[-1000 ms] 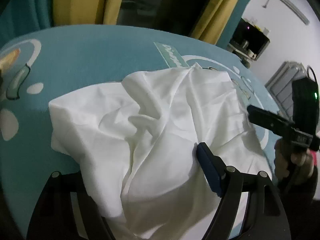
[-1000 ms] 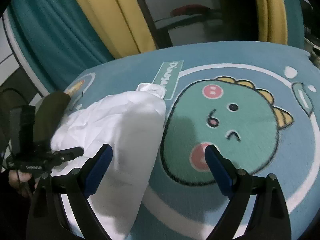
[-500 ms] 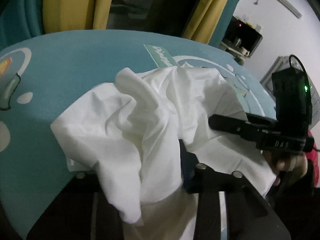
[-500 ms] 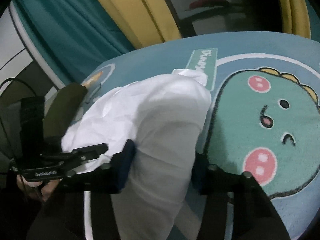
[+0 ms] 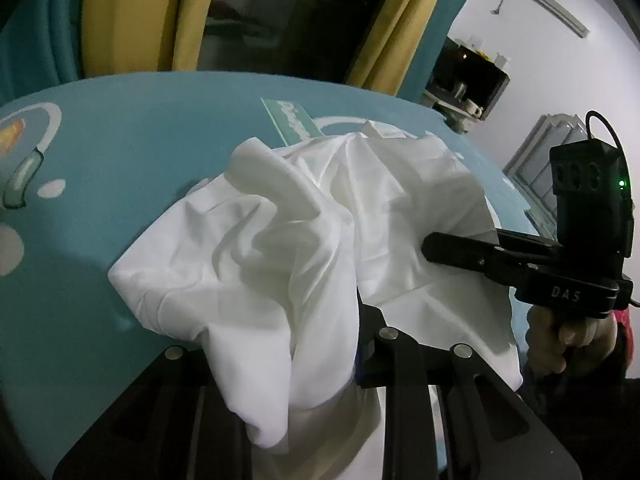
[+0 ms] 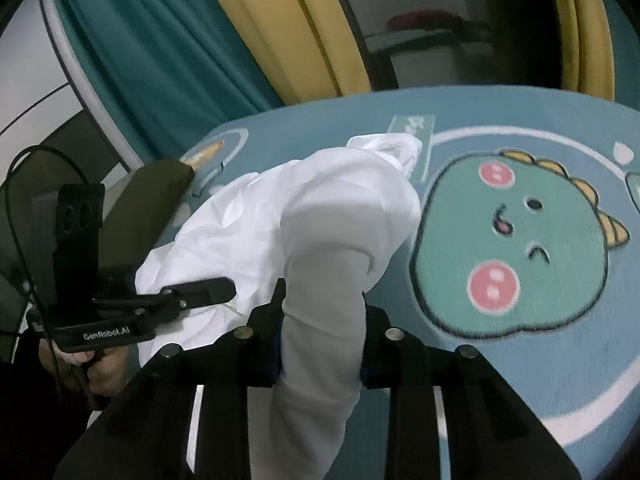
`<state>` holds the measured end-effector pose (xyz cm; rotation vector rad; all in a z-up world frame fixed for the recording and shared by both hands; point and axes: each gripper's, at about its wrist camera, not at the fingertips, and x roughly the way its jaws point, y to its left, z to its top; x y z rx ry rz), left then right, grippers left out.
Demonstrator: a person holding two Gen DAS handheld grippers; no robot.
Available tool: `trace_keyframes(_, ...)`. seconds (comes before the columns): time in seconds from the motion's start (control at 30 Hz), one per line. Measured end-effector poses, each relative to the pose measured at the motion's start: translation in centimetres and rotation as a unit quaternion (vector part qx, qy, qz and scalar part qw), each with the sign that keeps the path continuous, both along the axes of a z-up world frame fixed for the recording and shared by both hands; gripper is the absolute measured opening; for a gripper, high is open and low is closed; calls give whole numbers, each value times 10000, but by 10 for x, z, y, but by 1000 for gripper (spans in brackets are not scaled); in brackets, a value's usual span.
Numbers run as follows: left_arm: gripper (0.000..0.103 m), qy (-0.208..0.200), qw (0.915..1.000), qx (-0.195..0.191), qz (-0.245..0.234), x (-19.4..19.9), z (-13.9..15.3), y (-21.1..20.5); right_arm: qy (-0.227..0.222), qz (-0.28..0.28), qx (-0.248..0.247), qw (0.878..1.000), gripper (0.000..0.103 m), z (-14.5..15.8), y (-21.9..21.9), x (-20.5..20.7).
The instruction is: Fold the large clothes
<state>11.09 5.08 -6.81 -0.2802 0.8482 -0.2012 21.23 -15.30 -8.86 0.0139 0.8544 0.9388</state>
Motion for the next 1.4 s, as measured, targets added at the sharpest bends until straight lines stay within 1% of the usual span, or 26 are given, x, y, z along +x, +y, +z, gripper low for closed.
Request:
trace_keyframes(0.03, 26, 35, 10000, 14, -15, 1, -2, -2, 46, -29, -4, 10000, 35, -3, -2, 0)
trace_keyframes(0.07, 26, 81, 9999, 65, -50, 2, -4, -4, 152, -123, -36, 9998, 41, -8, -4, 3)
trace_keyframes(0.1, 28, 94, 9998, 145, -90, 2, -5, -6, 259, -191, -75, 9995, 50, -13, -4, 7)
trace_keyframes(0.17, 30, 106, 9994, 290, -167, 3, -4, -9, 472, -323, -60, 9983, 55, -23, -8, 13)
trace_keyframes(0.23, 31, 127, 9987, 433, -233, 4, -4, -12, 579, -271, 122, 9979, 55, -26, -10, 14)
trace_keyframes(0.3, 31, 91, 9980, 573, -258, 3, -2, -15, 594, -221, 202, 9978, 55, -28, -9, 11)
trace_keyframes(0.33, 31, 67, 9981, 571, -238, 3, -1, -14, 543, -186, 220, 9981, 55, -28, -6, 8)
trace_keyframes(0.4, 29, 4, 9983, 543, -191, -1, 0, -13, 423, -150, 243, 9987, 42, -28, -3, 3)
trace_keyframes(0.43, 28, -30, 9984, 532, -180, -2, 2, -13, 402, -150, 300, 9986, 39, -26, -4, 2)
trace_keyframes(0.47, 27, -92, 9984, 539, -174, -5, 4, -14, 373, -144, 357, 9986, 33, -24, -7, 2)
trace_keyframes(0.57, 26, -277, 9973, 649, -189, -12, 15, -18, 150, -93, 376, 9991, 27, -13, -6, -4)
trace_keyframes(0.83, 26, -667, 9964, 523, -6, -24, 38, -5, -394, 63, 388, 9984, 24, 22, 3, -19)
trace_keyframes(1.03, 26, -1060, 9926, 546, 248, -39, 58, 19, -725, 256, 524, 9957, 24, 47, 25, -24)
trace_keyframes(1.1, 26, -1171, 9908, 585, 337, -43, 64, 27, -886, 345, 555, 9939, 24, 55, 37, -26)
trace_keyframes(1.27, 26, -1313, 9872, 722, 554, -51, 73, 56, -1095, 555, 540, 9910, 24, 69, 76, -28)
trace_keyframes(1.4, 26, -1394, 9837, 909, 685, -52, 82, 84, -1162, 665, 612, 9891, 24, 73, 106, -25)
